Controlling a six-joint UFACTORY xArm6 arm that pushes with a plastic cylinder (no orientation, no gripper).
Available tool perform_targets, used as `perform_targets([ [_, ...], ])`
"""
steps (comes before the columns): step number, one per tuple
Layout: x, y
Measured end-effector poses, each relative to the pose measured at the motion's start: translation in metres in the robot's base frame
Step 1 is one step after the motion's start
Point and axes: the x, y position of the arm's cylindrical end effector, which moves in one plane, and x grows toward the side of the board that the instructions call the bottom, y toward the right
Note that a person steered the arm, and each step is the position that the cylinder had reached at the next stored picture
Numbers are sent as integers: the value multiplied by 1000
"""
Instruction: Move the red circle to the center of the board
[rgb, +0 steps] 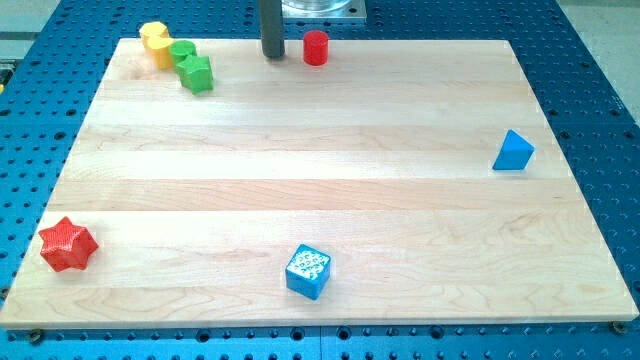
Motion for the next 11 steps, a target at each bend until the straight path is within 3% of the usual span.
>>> perform_targets([
  [1, 9, 41],
  [2, 78, 131],
  [3, 86, 142],
  [4, 56, 138],
  [5, 40, 203],
  [6, 107, 208],
  [7, 172, 170],
  [8, 163, 183],
  [9, 220, 196],
  [10, 261, 109],
  [11, 259, 175],
])
